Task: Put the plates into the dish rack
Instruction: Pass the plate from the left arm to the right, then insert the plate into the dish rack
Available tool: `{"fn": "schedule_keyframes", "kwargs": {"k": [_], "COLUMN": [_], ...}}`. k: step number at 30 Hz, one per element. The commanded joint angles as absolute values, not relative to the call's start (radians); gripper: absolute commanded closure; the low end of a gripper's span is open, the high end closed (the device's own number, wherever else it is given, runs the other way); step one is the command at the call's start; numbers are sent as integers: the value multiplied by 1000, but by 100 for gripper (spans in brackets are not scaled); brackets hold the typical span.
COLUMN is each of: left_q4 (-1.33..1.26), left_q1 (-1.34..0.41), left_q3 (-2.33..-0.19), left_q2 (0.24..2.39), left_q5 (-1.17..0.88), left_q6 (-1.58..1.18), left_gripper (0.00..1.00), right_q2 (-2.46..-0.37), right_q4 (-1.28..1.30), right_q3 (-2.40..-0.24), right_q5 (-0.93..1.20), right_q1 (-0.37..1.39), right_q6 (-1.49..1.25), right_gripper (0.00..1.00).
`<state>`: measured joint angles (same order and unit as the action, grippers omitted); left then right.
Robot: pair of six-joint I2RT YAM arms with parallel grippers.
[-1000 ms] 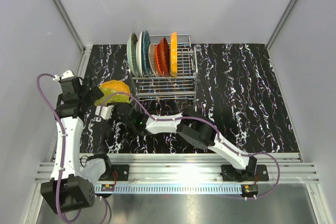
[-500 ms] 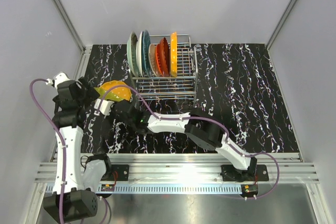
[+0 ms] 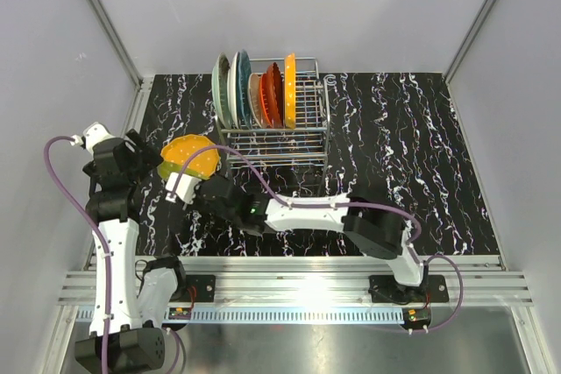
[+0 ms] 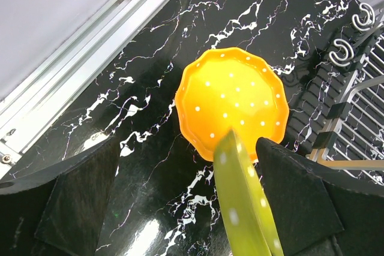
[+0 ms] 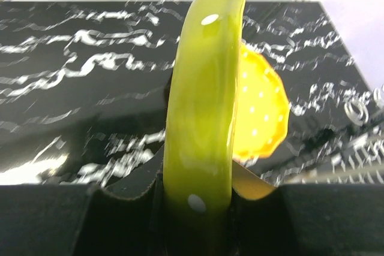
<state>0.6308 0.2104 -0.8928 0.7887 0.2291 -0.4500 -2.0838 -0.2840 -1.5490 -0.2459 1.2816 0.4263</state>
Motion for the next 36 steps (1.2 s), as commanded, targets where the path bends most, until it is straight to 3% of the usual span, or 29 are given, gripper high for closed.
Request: {"fn": "schedule_keyframes", "kwargs": {"k": [1, 11, 15, 20, 23, 30, 32, 36], "left_q4": [574, 565, 552, 560, 561, 577, 568, 560], "left_q1": [216, 212, 201, 193, 184, 178, 176, 173], "left_q3": [-897, -897, -891, -896, -896, -899, -897, -890], "left_q2": [782, 793, 784, 770, 758, 750, 746, 733], "left_q5": [242, 177, 121, 121, 135, 186, 160, 153], "left_q6": [-453, -431, -411, -411, -410, -405, -396, -396], "left_gripper": [1, 1, 8, 9, 1, 1, 5, 2], "right_q2": [-1890, -1573, -1431, -1226, -1114, -924, -898, -867], "right_q4": [-381, -259, -204, -129, -68, 77, 90, 46], "right_q3": [-1504, -1200, -1123, -1045, -1032, -1083, -1101, -1098], "right_q5": [-275, -350, -374, -420, -465, -595, -676, -735], "right_q1": [1299, 1342, 1342, 1341, 1342, 1342, 1342, 1341], "right_q6": [354, 247, 143, 83, 86, 94, 112, 141], "right_gripper": [98, 98, 98, 99, 99, 99, 100, 100]}}
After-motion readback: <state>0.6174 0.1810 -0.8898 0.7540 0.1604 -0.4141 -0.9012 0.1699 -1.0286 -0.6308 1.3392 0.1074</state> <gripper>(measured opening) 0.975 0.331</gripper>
